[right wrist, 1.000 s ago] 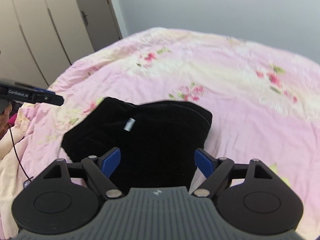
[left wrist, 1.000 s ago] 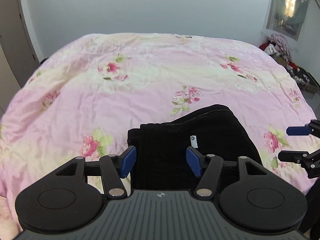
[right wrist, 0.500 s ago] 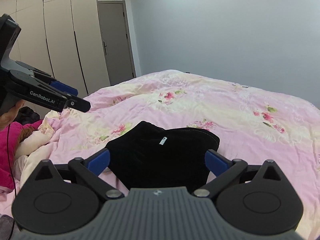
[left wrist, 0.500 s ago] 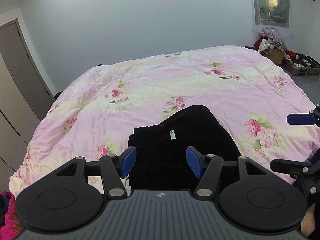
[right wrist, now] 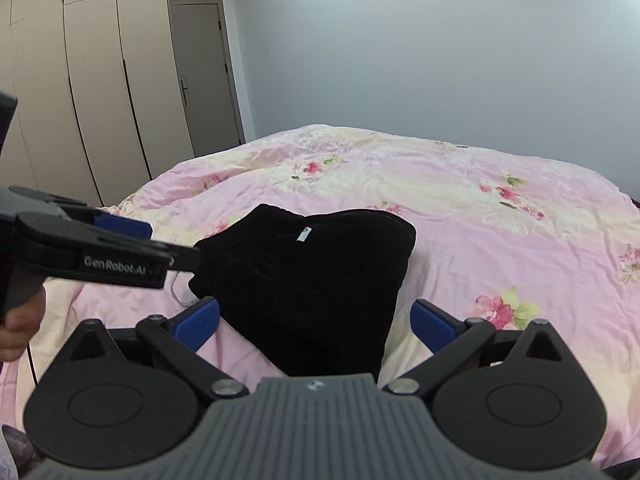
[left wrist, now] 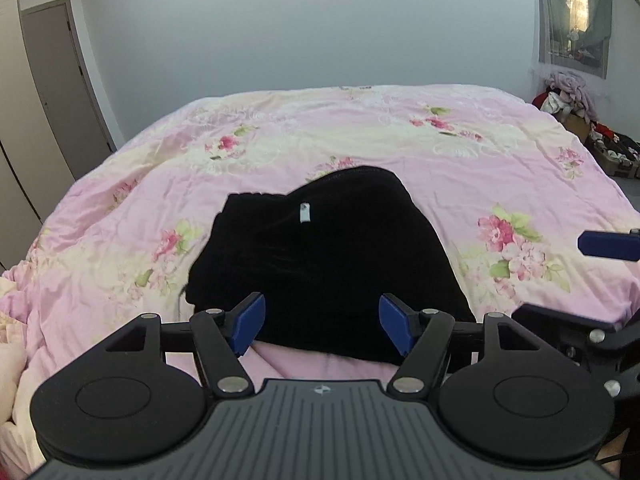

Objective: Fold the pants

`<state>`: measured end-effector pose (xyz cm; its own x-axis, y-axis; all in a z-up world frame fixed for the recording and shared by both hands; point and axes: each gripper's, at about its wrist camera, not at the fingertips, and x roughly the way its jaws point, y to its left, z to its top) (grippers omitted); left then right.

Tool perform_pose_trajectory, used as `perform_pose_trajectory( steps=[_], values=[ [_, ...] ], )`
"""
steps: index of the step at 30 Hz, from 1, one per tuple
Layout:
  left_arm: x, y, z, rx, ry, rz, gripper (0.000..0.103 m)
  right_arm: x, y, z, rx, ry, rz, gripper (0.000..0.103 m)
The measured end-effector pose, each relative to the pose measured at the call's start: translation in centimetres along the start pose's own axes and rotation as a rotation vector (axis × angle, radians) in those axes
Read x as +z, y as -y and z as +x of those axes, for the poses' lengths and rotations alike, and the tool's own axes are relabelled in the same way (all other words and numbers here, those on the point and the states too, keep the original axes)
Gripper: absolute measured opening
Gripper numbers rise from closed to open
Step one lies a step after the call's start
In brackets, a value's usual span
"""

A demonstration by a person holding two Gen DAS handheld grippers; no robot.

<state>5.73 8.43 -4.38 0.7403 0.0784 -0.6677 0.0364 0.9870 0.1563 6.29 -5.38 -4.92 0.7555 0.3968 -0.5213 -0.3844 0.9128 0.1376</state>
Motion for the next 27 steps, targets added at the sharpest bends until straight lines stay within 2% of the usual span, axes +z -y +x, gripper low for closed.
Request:
perform_pose_trajectory(
  steps=[5, 13, 20, 27],
  values=[
    [-1.2, -0.6, 1.3, 0.013, -0.027, -0.047, 0.077, -0.7, 0.3, 1.6, -0.024, -0.010, 0.005, 0.098],
    [-1.8, -3.0, 3.2, 0.031, -0.058, -0.096, 0.080, -0.6, -0.5, 5.7, 0.004, -0.046, -0.001, 0.098],
    [-1.9, -3.7, 4.9, 0.033, -0.114, -0.081, 0.081, -0.4, -1.5, 8.9, -0.043, -0.122, -0.047, 0.098],
    [-2.2, -3.7, 4.9, 0.038, -0.128, -0.067, 0.082, -0.8, -1.5, 9.1, -0.037, -0.137, -0.031, 0.098]
  ],
)
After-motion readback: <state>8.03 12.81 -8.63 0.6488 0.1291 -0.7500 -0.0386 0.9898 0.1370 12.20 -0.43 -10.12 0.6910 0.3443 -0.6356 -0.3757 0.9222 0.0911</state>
